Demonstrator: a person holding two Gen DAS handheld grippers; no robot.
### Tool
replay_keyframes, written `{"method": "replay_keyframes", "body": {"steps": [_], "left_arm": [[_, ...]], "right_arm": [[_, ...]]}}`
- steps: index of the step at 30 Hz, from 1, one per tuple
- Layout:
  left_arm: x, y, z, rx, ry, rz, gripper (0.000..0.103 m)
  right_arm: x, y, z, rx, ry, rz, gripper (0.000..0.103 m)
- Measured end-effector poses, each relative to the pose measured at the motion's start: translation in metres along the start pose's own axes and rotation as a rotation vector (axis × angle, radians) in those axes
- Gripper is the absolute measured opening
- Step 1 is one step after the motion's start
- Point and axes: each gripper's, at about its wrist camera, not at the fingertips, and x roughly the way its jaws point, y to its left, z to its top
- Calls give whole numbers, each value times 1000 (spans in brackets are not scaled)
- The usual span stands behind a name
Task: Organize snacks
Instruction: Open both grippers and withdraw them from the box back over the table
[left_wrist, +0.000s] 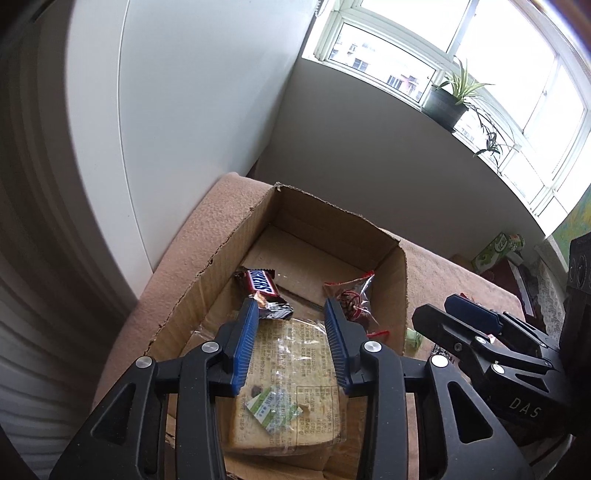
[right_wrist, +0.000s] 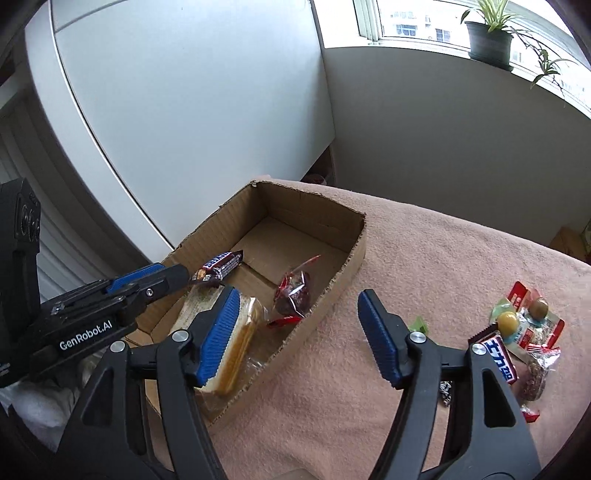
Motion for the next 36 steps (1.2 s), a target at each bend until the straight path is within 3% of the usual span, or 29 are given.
{"method": "replay_keyframes", "body": {"steps": [4, 9, 16, 20, 27, 30, 36], "left_arm": [[-18, -29, -11, 71, -44, -13, 35], [-40, -66, -43, 173, -90, -12, 35], [-24, -107, -84, 132, -31, -19, 35], [-5, -140, -105, 120, 20, -40, 35], [3, -188, -119, 170, 38, -100, 36], [-3, -199, -123, 196, 11, -120, 53], [-10, -196, -124, 214, -6, -167, 53]], "right_arm": [[-45, -22, -31, 13, -57, -83, 79], [-87, -58, -76, 12, -82, -159, 79], [-127, -116, -131, 55, -76, -228, 79], [-138, -140, -144, 75, -68, -249, 79], [-148, -156, -158, 111, -55, -249, 79], [-151, -154, -162, 114, -55, -245, 79], [-153, -147, -164, 117, -68, -257, 79]]}}
